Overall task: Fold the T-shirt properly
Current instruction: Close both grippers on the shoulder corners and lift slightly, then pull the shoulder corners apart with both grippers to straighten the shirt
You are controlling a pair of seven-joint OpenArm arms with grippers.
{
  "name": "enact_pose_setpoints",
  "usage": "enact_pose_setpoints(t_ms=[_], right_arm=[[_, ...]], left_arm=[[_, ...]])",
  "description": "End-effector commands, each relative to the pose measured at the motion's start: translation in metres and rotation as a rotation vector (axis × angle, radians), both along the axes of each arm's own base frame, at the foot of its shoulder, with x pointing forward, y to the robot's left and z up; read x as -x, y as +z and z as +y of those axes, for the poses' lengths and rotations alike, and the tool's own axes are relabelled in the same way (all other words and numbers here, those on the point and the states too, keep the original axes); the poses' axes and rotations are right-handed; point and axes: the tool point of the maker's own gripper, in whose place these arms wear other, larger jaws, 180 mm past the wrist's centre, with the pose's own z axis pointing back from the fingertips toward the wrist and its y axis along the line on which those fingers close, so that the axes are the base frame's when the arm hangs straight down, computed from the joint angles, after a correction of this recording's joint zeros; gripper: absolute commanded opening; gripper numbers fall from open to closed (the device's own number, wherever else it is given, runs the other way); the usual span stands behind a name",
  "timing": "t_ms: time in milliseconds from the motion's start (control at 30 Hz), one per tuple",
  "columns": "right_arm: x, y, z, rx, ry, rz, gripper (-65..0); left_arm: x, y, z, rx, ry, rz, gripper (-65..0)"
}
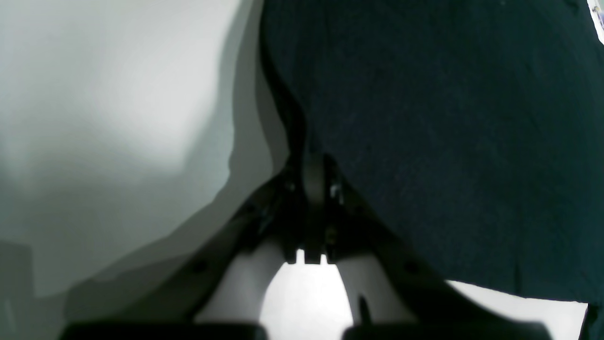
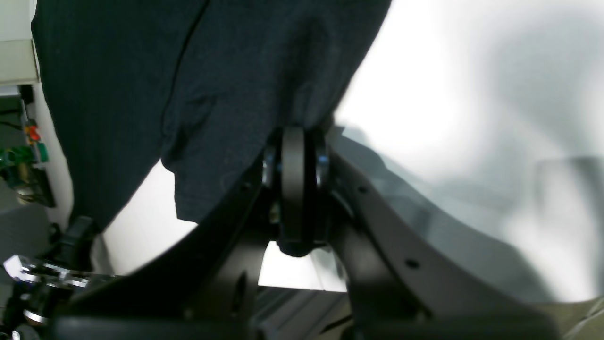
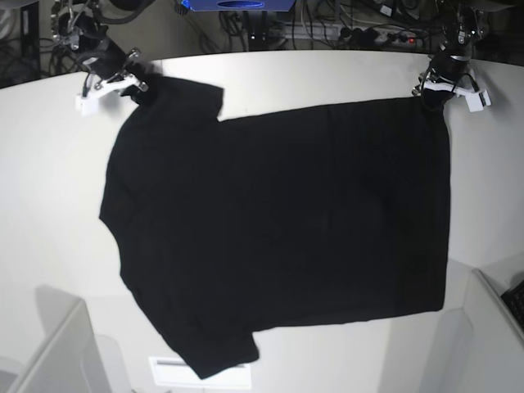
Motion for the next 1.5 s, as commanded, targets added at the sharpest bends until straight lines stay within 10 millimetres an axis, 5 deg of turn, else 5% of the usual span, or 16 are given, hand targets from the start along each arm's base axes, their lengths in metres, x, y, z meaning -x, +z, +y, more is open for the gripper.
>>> enact_pose_setpoints(t_ms=[0,167,433,900,1467], right_arm=[[0.008,-0.003,-0.007,0.037,0.01,0.038,-65.0],[0.001,0.011,-0.01,0.052,0.01,-0.001,-65.0],[0.016,0.018,-0.016,0.074,0.003,0.005,-65.0],[0.044,0.044,0.002,0.076,0.056,0.0,-65.0],[-0.013,0.072,0.016,0.059,0.149,-0.108,-65.0]], left_arm=[[0.006,-0.001,0.001,-0.012,-0.016,0.029,-65.0],[0.009,0.0,0.006,-0.022,-0.009,0.033,-65.0],[0.022,0.015,0.03,-0.101,0.013,0.039,-65.0],[0.043,0.017,0.027,-0.263,-0.101,0.129,-65.0],[0.016,0.05,0.004,-0.274,-0.156,0.006,-65.0]])
